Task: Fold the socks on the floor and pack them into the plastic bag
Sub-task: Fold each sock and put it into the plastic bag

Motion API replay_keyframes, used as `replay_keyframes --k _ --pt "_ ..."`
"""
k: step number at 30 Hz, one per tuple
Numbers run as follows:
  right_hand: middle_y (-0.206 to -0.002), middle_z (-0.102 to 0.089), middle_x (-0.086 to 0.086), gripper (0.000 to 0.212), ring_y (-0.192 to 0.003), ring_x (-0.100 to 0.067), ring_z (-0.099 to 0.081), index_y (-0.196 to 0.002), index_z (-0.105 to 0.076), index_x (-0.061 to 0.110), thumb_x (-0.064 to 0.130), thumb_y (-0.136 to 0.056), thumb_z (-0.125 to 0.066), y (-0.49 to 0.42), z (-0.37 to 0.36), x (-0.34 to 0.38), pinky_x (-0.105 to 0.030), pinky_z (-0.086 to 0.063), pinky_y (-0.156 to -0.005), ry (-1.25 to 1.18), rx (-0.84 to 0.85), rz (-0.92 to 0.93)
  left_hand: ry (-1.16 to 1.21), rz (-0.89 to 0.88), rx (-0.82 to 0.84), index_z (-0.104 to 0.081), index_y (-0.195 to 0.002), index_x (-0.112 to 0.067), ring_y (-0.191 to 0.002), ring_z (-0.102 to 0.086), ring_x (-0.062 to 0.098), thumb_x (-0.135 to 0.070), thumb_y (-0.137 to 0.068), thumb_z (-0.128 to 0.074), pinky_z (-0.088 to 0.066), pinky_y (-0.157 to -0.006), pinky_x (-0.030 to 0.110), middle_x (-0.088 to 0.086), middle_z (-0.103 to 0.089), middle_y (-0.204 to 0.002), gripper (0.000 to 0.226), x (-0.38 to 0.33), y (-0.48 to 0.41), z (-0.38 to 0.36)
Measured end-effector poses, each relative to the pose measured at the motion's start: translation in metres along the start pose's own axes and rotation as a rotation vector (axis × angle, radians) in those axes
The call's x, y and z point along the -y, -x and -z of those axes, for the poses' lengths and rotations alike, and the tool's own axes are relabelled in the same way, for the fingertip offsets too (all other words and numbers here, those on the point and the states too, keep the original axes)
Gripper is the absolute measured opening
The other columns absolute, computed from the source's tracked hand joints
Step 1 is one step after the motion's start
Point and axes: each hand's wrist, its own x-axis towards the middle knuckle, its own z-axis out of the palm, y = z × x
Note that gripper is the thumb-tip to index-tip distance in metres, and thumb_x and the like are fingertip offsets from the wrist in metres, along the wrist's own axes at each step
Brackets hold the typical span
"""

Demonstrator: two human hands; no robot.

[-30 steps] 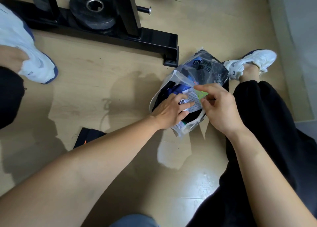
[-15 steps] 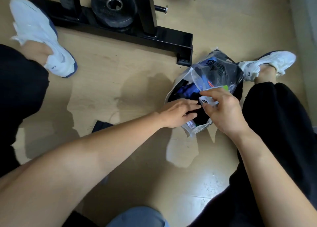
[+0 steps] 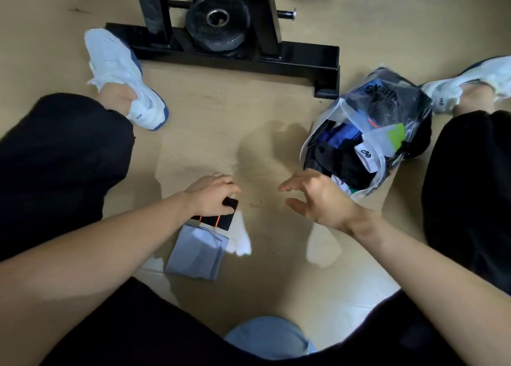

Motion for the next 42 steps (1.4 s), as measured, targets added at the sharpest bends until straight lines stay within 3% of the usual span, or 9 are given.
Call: replay_keyframes --k 4,8,15,19,24,27,31,38,42 --pt "-0.109 -0.067 0.005 0.026 -0.103 -0.019 -0.061 -0.112 -0.07 0.027 0.026 -0.085 -0.069 0.0 -0.02 0.001 -0.038 -0.052 -0.087 -0.041 0.174 -0.087 -0.165 0.087 0.07 -0.048 -0.135 -0.031 -0.128 -0.046 0.023 -0.044 -0.078 -0.073 -0.042 -0.101 0.038 -0.003 -0.048 -0.139 0.063 0.01 -0.001 -0.016" --pt "-0.113 -0.066 0.008 0.03 -0.103 -0.013 -0.061 -0.116 -0.069 0.027 0.025 -0.086 -0.07 -0.001 -0.028 -0.006 -0.022 -0.043 -0.083 -0.071 0.269 -0.201 -0.145 0.14 0.027 -0.052 -0.113 -0.027 -0.117 -0.052 0.022 -0.035 -0.077 -0.079 -0.039 -0.093 0.034 -0.004 -0.054 -0.126 0.046 0.014 -0.009 -0.028" --pt "-0.105 -0.064 0.003 0.041 -0.088 -0.007 -0.061 -0.122 -0.066 0.021 0.024 -0.084 -0.08 -0.001 -0.038 -0.018 -0.004 -0.042 -0.069 -0.442 0.211 -0.46 0.646 0.14 -0.015 -0.053 -0.08 -0.017 -0.072 -0.053 0.015 -0.01 -0.081 -0.081 -0.039 -0.066 0.029 -0.004 -0.056 -0.078 0.029 -0.002 -0.009 -0.012" --pt "-0.107 -0.064 0.0 0.058 -0.092 -0.012 -0.064 -0.126 -0.06 0.018 0.027 -0.075 -0.087 -0.002 -0.039 -0.012 -0.029 -0.052 -0.088 -0.862 0.041 -0.554 1.137 0.159 -0.091 -0.062 -0.1 -0.004 -0.073 -0.067 0.008 -0.003 -0.091 -0.071 -0.052 -0.069 0.022 0.004 -0.072 -0.086 0.013 -0.043 0.0 0.024" --pt "-0.107 -0.063 -0.035 0.034 -0.089 -0.03 -0.066 -0.115 -0.062 -0.003 0.002 -0.084 -0.076 -0.006 -0.028 -0.006 -0.053 -0.058 -0.086 -1.181 -0.137 -0.541 1.489 0.19 -0.176 -0.066 -0.115 -0.008 -0.096 -0.07 0.023 -0.009 -0.098 -0.062 -0.052 -0.084 0.038 0.011 -0.075 -0.108 0.017 -0.077 0.013 0.051" --pt "-0.09 -0.064 -0.025 0.029 -0.081 -0.024 -0.064 -0.105 -0.063 -0.004 0.003 -0.082 -0.079 -0.005 -0.015 -0.001 -0.042 -0.059 -0.077 -1.133 -0.315 -0.541 1.595 0.205 -0.19 -0.065 -0.124 -0.008 -0.109 -0.069 0.028 -0.011 -0.099 -0.06 -0.054 -0.095 0.045 0.016 -0.071 -0.121 0.025 -0.087 0.023 0.065" --pt "-0.075 -0.056 0.001 0.028 -0.065 -0.008 -0.052 -0.099 -0.065 0.01 0.007 -0.077 -0.083 -0.003 0.0 0.013 -0.024 -0.047 -0.067 -0.95 -0.583 -0.53 1.648 0.207 -0.34 -0.066 -0.122 -0.008 -0.106 -0.071 0.023 -0.008 -0.098 -0.061 -0.059 -0.086 0.034 0.012 -0.074 -0.117 0.024 -0.098 0.037 0.08" --pt "-0.117 -0.067 0.001 0.06 -0.1 -0.015 -0.068 -0.128 -0.06 0.026 0.014 -0.076 -0.086 0.004 0.002 0.044 -0.034 -0.056 -0.093 -1.022 -0.562 -0.382 1.726 0.147 -0.473 -0.063 -0.124 -0.007 -0.099 -0.073 0.02 -0.005 -0.098 -0.06 -0.059 -0.081 0.032 0.009 -0.076 -0.111 0.026 -0.114 0.032 0.088" --pt "-0.115 -0.068 0.002 0.069 -0.104 -0.02 -0.069 -0.133 -0.054 0.032 0.016 -0.074 -0.086 0.003 0.006 0.048 -0.044 -0.056 -0.094 -1.106 -0.582 -0.381 1.675 0.079 -0.443 -0.066 -0.122 -0.009 -0.102 -0.07 0.018 -0.007 -0.099 -0.058 -0.057 -0.087 0.034 0.005 -0.075 -0.112 0.024 -0.118 0.029 0.088"
